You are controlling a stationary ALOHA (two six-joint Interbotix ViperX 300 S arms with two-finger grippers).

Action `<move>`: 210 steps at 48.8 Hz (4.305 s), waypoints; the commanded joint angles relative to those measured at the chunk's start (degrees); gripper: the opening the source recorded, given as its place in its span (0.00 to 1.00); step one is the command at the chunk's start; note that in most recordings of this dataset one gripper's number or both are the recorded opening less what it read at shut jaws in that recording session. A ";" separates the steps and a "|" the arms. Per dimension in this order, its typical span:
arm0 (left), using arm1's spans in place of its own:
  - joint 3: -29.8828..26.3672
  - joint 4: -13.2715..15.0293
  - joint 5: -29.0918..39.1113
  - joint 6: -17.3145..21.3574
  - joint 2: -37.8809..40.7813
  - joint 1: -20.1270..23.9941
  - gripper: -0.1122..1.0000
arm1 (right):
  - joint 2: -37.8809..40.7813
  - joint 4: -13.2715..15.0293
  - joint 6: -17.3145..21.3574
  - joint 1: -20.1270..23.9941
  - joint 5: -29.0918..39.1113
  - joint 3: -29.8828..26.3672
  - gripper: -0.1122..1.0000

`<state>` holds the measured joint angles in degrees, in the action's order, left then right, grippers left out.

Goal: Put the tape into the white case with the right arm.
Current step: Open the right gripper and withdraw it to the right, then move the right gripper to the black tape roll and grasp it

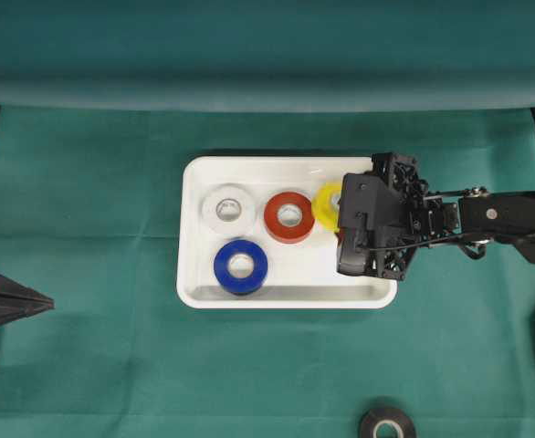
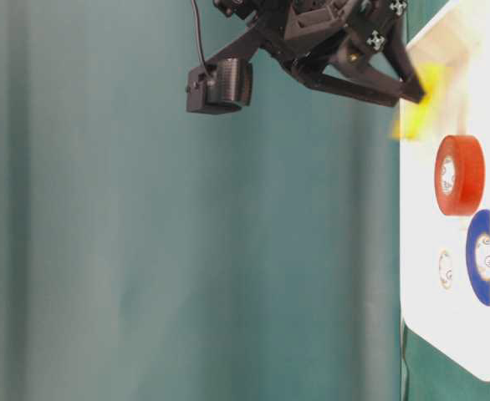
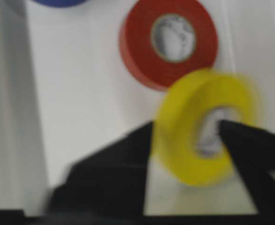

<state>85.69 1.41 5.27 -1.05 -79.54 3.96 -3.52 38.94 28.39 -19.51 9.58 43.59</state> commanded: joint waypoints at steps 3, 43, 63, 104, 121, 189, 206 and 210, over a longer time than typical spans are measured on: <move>-0.62 0.09 -0.53 0.00 0.53 0.18 0.10 | -0.53 0.18 0.09 0.00 0.35 -0.79 0.59; -0.70 0.09 -0.53 0.00 0.53 0.18 0.10 | -20.48 -1.05 2.46 0.00 -0.35 15.29 0.68; -0.70 0.00 -0.53 0.00 0.53 0.18 0.10 | -29.53 -1.14 7.12 0.97 -2.46 22.94 0.68; -0.70 0.00 -0.53 0.00 0.53 0.18 0.10 | -33.40 -0.88 7.38 29.79 -3.08 28.39 0.67; -0.70 0.09 -0.44 0.00 0.53 0.18 0.10 | -33.40 -0.88 7.29 33.66 -3.08 29.88 0.67; -0.62 0.09 -0.53 0.00 0.53 0.18 0.10 | -7.03 -0.62 6.94 35.42 -7.82 10.81 0.66; -0.62 0.09 -0.53 0.00 0.53 0.18 0.10 | -3.60 -0.62 7.29 35.33 -9.93 10.55 0.66; -0.62 0.00 -0.53 0.00 0.53 0.18 0.10 | -1.85 -0.62 7.29 35.33 -10.90 10.37 0.66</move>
<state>85.69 1.32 5.27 -1.05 -79.45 3.96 -6.06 38.23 35.60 15.64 -0.09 55.20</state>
